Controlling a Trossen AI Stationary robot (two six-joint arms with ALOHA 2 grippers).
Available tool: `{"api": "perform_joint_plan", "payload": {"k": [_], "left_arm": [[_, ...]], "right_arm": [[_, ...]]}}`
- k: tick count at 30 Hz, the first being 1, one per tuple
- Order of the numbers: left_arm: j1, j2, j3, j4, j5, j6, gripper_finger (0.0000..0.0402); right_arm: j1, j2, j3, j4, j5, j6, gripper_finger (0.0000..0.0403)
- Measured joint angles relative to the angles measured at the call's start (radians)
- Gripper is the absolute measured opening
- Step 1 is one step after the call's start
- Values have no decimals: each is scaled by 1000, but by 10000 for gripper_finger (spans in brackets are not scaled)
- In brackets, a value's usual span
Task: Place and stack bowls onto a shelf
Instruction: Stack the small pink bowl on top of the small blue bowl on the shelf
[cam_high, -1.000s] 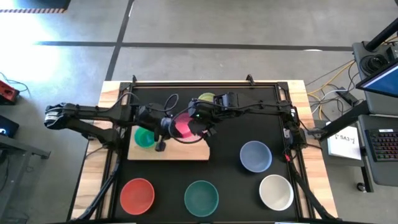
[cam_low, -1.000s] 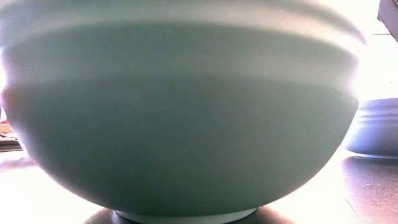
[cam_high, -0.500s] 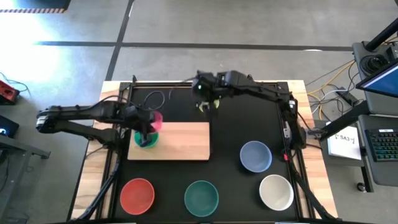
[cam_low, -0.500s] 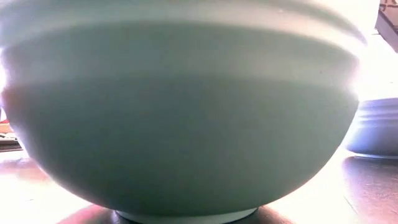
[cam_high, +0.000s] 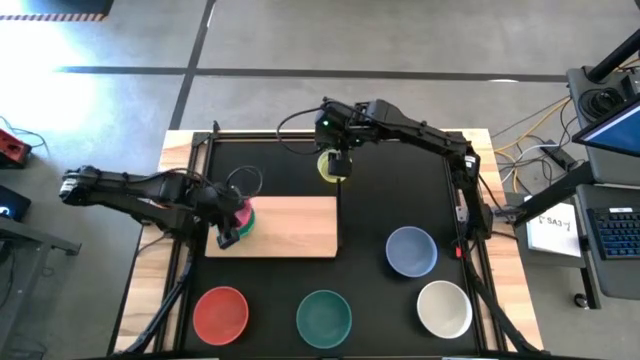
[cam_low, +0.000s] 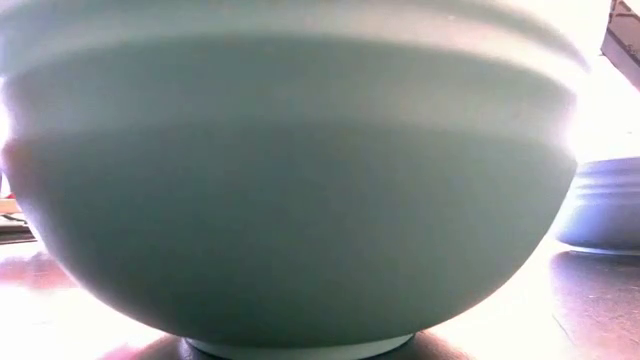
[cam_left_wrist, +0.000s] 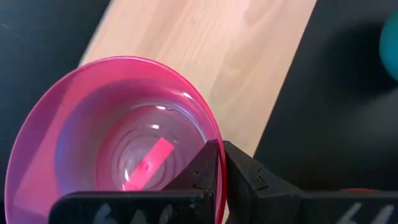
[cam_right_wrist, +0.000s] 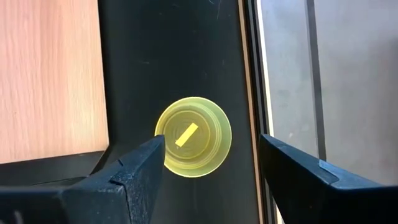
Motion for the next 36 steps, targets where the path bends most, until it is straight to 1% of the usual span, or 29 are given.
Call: {"api": "perform_joint_plan", "payload": {"k": [5,7,10,12,16,22,25,27,28,32,33,36], "left_arm": [[-34,14,-61,16,-79,-17,0],[-37,16,-79,43,-79,-21,0],[-51,15,-97,105,-32,-22,1],[-60,15,-99,126,-20,-23,7],[-71,20,-96,101,-23,-40,36],[-91,20,-84,88,-21,-49,98],[-102,27,-70,77,-24,-66,111],[-113,33,-61,78,-25,-66,100],[-118,35,-57,78,-26,-66,87],[-123,45,-57,77,-28,-68,18],[-123,48,-57,77,-28,-71,10],[-123,58,-57,77,-28,-69,9]], "right_arm": [[0,0,0,1,0,0,246],[0,0,0,1,0,4,246],[0,0,0,0,0,22,247],[0,0,0,0,0,27,247],[0,0,0,-2,0,27,244],[-4,0,0,-2,2,27,244],[-5,0,0,-2,2,19,242],[-5,0,0,-1,2,10,242],[-5,0,0,-1,2,10,242],[-5,0,0,0,2,18,240],[-5,0,0,0,2,18,240],[-5,0,0,-1,2,18,240]]}}
